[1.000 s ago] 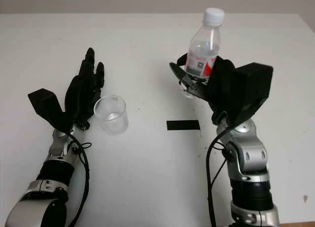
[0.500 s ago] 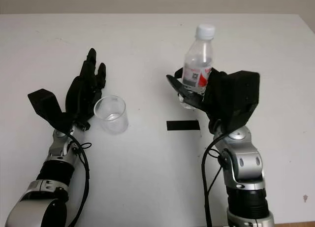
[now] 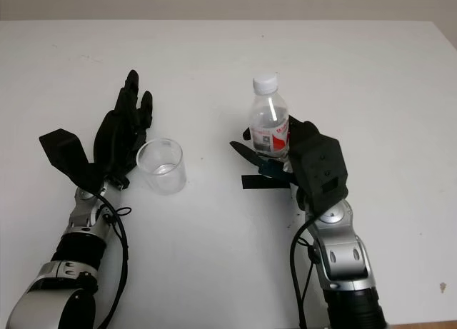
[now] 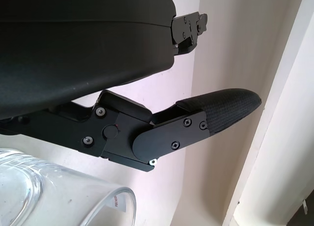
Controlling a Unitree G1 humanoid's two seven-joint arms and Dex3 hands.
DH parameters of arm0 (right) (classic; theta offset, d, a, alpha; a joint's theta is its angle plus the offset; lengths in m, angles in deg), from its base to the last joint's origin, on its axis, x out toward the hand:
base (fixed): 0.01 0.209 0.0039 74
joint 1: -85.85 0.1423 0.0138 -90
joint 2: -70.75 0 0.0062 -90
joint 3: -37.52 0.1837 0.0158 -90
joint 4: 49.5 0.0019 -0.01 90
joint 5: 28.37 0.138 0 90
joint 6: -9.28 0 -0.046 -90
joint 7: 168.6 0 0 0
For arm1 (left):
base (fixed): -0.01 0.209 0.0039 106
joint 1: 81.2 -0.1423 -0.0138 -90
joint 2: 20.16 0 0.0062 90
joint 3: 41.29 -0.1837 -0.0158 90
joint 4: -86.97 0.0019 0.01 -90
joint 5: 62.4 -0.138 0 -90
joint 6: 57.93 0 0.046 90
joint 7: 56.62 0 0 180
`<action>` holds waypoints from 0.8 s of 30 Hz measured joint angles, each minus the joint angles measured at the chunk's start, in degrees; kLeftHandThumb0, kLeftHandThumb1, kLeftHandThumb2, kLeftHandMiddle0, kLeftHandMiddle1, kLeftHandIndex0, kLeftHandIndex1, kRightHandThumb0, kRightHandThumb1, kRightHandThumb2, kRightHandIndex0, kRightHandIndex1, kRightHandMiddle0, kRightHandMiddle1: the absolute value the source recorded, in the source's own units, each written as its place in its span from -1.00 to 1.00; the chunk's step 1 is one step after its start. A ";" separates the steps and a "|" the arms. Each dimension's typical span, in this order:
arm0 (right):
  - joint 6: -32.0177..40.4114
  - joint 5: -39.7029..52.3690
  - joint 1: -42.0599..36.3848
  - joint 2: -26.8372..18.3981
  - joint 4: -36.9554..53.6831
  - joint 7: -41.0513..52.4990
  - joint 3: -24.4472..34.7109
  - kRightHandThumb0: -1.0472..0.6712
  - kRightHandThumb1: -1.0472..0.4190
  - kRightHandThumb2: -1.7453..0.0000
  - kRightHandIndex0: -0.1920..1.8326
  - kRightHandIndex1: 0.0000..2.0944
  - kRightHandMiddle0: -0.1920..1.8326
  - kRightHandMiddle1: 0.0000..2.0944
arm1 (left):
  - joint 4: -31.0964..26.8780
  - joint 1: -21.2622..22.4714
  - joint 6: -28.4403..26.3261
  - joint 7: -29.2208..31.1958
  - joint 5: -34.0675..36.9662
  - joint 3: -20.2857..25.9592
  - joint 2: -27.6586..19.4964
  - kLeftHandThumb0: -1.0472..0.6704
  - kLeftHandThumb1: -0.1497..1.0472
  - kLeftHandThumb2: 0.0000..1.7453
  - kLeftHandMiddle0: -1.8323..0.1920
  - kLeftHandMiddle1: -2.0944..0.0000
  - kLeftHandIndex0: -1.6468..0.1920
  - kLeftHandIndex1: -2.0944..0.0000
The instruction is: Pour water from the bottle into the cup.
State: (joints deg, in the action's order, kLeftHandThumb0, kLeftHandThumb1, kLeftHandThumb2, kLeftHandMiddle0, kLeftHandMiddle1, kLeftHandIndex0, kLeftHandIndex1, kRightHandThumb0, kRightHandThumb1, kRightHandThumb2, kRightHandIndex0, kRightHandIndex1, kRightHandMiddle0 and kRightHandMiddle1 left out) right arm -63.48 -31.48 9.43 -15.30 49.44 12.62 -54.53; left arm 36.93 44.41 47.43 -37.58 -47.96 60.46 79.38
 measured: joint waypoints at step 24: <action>-7.76 1.06 -1.74 6.37 -5.96 -2.50 2.53 -0.30 -1.00 0.43 0.64 1.00 0.32 1.00 | 1.24 0.23 0.56 1.51 0.57 0.65 -0.58 -0.72 1.00 -0.14 1.00 1.00 1.00 1.00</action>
State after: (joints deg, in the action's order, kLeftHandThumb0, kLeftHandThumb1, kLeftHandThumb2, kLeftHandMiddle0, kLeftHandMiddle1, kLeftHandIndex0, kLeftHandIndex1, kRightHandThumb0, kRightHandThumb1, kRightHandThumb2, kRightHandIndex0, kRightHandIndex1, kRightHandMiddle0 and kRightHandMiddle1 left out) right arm -71.24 -30.41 7.68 -8.93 43.47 10.12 -52.00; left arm 38.17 44.64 47.99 -36.08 -47.40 61.10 78.81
